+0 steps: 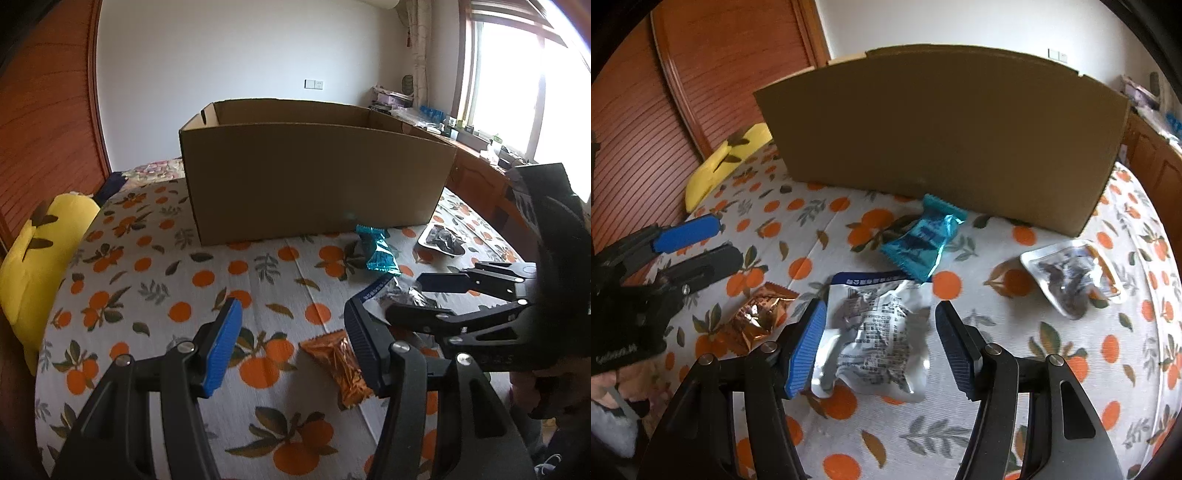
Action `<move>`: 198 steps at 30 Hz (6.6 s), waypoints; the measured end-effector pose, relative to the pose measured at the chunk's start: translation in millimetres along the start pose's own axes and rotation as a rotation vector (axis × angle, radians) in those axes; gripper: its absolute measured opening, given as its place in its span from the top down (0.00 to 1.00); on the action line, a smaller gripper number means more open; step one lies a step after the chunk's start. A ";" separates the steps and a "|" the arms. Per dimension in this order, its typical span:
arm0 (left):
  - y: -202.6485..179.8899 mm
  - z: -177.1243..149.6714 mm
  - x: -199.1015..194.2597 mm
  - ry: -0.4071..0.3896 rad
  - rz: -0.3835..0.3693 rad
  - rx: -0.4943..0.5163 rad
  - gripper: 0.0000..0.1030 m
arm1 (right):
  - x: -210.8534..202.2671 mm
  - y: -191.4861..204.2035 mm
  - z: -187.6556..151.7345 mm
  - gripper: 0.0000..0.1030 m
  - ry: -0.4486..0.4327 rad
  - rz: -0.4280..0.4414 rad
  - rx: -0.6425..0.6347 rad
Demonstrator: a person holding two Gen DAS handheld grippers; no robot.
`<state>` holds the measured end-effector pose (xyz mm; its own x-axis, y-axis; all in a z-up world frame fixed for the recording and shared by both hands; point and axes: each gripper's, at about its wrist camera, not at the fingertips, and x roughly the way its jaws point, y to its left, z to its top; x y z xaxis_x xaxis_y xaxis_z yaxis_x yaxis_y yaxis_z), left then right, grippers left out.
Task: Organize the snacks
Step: 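Grasp the copper foil packet with the left tool while the right tool grasps the white printed pouch, then lift both held packets and carry them over the cardboard box, then open both tools to release the packets inside the box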
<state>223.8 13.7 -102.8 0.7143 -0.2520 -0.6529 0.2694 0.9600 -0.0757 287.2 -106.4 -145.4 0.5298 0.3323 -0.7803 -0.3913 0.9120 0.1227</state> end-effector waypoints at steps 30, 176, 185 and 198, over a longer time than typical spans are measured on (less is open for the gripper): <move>-10.9 -21.7 0.1 0.075 -0.022 -0.045 0.43 | -0.2 15.0 -16.7 0.37 0.044 -0.081 -0.138; 24.1 151.2 88.8 -0.099 0.001 0.034 0.81 | -4.9 -70.4 153.1 0.38 -0.174 -0.186 -0.200; 26.5 154.6 95.9 -0.086 -0.015 0.020 0.76 | 3.8 -86.8 152.8 0.37 -0.161 -0.144 -0.127; 9.9 153.4 76.9 -0.089 -0.026 0.058 0.71 | -9.4 -87.2 148.9 0.30 -0.184 -0.162 -0.119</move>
<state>380.5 -14.9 -38.2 0.7604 -0.2893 -0.5815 0.3239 0.9449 -0.0465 428.4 -153.2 -57.4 0.7162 0.2323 -0.6581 -0.3701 0.9259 -0.0760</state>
